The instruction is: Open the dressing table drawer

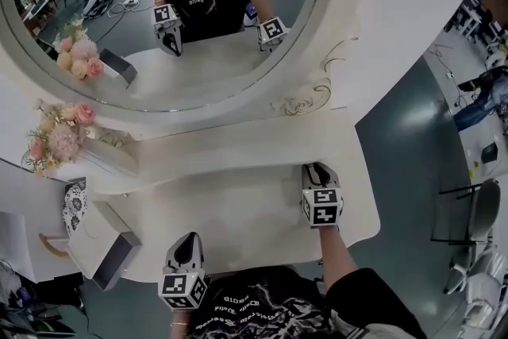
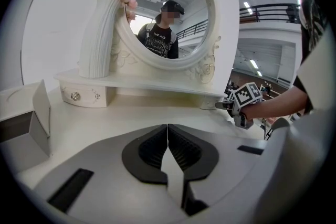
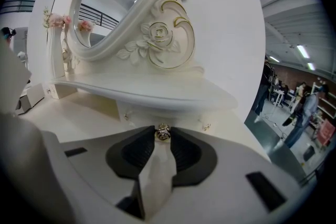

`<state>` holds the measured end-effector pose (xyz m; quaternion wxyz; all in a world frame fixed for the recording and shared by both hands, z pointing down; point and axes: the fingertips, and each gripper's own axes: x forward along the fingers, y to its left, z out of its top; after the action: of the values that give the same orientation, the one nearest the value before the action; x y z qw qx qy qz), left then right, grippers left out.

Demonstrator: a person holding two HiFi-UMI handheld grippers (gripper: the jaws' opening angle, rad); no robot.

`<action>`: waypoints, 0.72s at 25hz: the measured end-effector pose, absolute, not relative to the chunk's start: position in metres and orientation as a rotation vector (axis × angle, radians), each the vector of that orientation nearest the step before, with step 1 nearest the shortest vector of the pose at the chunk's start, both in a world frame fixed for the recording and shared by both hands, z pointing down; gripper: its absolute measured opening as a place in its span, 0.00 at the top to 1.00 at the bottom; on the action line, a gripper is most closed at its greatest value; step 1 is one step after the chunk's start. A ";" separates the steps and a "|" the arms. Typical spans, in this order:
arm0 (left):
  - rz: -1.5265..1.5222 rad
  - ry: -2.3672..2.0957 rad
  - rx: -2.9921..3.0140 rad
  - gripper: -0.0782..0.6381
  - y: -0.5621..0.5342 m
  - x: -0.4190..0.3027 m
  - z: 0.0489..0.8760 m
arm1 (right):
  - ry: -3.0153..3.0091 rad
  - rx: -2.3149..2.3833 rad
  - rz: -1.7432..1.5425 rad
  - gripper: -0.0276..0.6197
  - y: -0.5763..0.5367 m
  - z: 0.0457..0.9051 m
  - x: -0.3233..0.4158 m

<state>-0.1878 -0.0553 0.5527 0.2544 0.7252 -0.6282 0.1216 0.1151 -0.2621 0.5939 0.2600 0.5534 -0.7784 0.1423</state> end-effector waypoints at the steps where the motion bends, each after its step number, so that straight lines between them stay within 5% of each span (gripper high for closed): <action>1: 0.329 -1.704 1.971 0.87 -0.056 -0.188 0.553 | -2.107 1.499 0.387 0.80 -0.262 0.594 0.115; 18: 0.309 -1.672 1.990 0.87 -0.061 -0.189 0.555 | -2.089 1.502 0.386 0.80 -0.254 0.595 0.117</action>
<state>-0.1888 -0.0606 0.5549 0.2589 0.7344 -0.6169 0.1142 0.1167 -0.2539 0.5946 0.2663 0.5565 -0.7739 0.1430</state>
